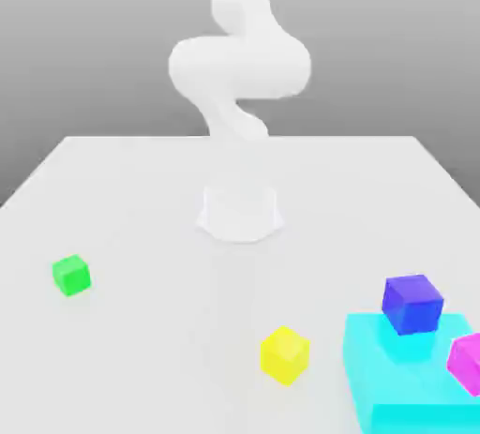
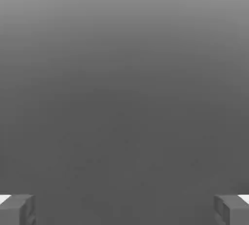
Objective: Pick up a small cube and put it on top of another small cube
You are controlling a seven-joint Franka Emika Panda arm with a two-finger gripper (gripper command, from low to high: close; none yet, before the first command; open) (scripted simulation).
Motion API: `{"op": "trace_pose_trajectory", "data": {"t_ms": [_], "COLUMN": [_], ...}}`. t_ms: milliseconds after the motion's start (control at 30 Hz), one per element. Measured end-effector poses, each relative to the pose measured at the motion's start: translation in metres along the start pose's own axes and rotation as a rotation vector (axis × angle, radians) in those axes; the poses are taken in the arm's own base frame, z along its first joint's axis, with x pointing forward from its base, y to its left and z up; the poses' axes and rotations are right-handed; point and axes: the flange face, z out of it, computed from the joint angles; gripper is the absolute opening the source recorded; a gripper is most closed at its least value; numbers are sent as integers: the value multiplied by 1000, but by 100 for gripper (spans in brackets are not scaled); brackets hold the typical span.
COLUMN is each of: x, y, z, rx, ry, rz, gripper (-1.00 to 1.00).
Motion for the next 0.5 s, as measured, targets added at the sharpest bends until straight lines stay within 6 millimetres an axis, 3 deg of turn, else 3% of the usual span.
{"op": "trace_pose_trajectory", "data": {"t_ms": [100, 233, 367, 500], "x": [24, 34, 22, -10], "y": [59, 148, 250, 351], "z": [73, 151, 209, 241], "rx": [-80, -190, -315, -450], "ry": [-64, -132, -185, -220], "rz": [99, 229, 362, 492], "gripper": [0, 0, 0, 0]}}
